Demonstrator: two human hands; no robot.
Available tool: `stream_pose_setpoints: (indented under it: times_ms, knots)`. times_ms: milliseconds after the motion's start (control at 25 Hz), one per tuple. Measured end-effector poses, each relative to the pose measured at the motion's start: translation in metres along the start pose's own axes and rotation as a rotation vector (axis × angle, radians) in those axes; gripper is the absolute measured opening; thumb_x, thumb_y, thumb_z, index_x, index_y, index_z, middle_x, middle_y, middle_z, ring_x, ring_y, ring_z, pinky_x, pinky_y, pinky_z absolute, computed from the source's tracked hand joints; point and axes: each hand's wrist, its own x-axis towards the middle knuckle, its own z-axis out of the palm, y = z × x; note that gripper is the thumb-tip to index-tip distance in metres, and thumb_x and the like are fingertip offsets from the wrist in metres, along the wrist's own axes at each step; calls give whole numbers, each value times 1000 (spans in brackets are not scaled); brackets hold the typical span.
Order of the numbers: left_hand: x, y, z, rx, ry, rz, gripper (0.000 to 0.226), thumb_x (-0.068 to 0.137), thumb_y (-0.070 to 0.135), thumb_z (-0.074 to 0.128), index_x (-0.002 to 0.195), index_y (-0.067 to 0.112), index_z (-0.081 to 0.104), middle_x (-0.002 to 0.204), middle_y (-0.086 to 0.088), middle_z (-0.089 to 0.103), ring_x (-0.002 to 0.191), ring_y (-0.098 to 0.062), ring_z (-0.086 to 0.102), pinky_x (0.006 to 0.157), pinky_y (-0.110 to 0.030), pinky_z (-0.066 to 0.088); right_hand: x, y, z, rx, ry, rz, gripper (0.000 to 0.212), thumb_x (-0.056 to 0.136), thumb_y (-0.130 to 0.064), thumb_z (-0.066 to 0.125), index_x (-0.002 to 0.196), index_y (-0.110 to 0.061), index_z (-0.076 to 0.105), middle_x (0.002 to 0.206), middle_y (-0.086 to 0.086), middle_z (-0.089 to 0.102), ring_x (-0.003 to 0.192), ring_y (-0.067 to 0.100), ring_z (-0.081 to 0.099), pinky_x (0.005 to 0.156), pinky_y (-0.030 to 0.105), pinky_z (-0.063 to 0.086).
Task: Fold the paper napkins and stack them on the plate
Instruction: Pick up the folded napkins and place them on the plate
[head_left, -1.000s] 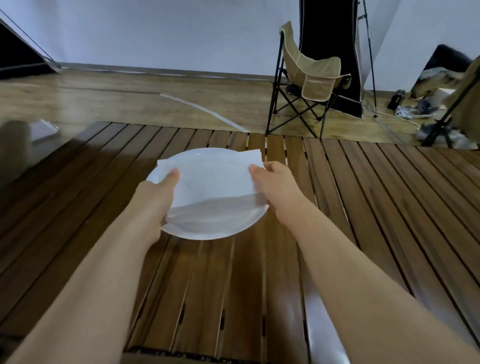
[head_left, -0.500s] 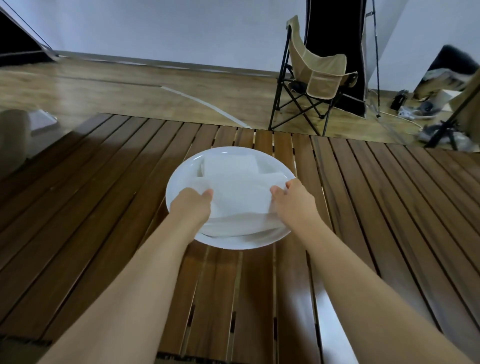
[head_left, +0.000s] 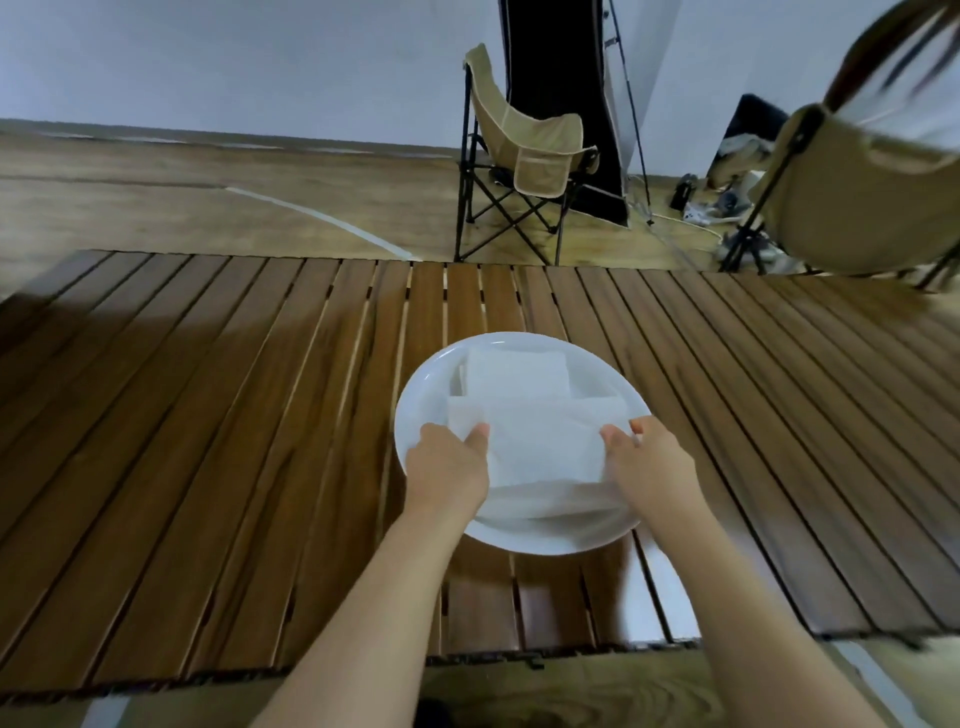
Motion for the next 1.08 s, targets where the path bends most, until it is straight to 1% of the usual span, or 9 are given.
stream_pose_setpoints:
  times_ms: [80,200,320,400,560,680,760,920,1080]
  knots:
    - [-10,3,12,-13,25,29,48,97,41,45,132,9,42,104,2,51,81,-9,46,55,-16,35,-3,10,-9,22,22,-5,42,99,-31,43,134,-8,44,126,15,54,89,25,43,73,29,32]
    - [-18,4,23,-5,125,69,47,97,40,45,133,10,38,114,-2,53,81,-9,47,53,-15,35,-6,15,-9,4,37,-35,33,101,-29,41,124,-7,47,111,13,55,86,25,45,67,28,32]
    - [-20,3,25,117,188,46,55,98,40,42,141,10,29,126,-10,51,95,-20,55,70,-30,52,-4,15,-3,-50,60,-72,22,101,-26,40,95,-6,46,91,11,54,70,19,49,49,26,28]
    - [-21,4,26,283,247,78,54,97,40,42,141,9,30,125,-11,52,106,-25,54,83,-35,53,0,16,-1,-70,92,-109,19,100,-24,42,90,-7,45,88,11,55,67,17,48,50,27,30]
    - [-18,7,22,282,235,104,53,95,38,50,138,10,34,121,-8,54,105,-21,54,78,-30,49,3,18,0,-138,127,-225,23,99,-20,45,119,-9,48,102,10,60,91,25,57,69,29,41]
    - [-14,6,20,292,308,219,60,93,30,56,144,16,29,139,-4,43,124,-23,46,96,-37,48,2,21,-2,-331,259,-416,46,96,-15,47,141,-12,38,137,10,49,119,30,49,91,39,45]
    - [-12,8,22,386,368,421,53,96,22,50,145,22,30,147,2,36,135,-19,37,107,-39,39,2,17,0,-477,286,-570,46,96,-12,43,142,-14,41,151,6,37,139,28,33,108,41,35]
    - [0,-1,24,603,124,473,46,102,19,28,148,23,28,154,4,29,145,-17,16,120,-38,11,11,18,16,-573,26,-603,48,104,-29,22,150,-19,29,158,-5,25,149,18,11,118,40,21]
    - [14,-10,17,691,-19,424,48,102,28,15,150,22,17,156,3,24,146,-20,11,120,-41,7,25,26,15,-548,-114,-529,52,104,-35,17,154,-22,15,160,-10,15,148,11,6,121,42,13]
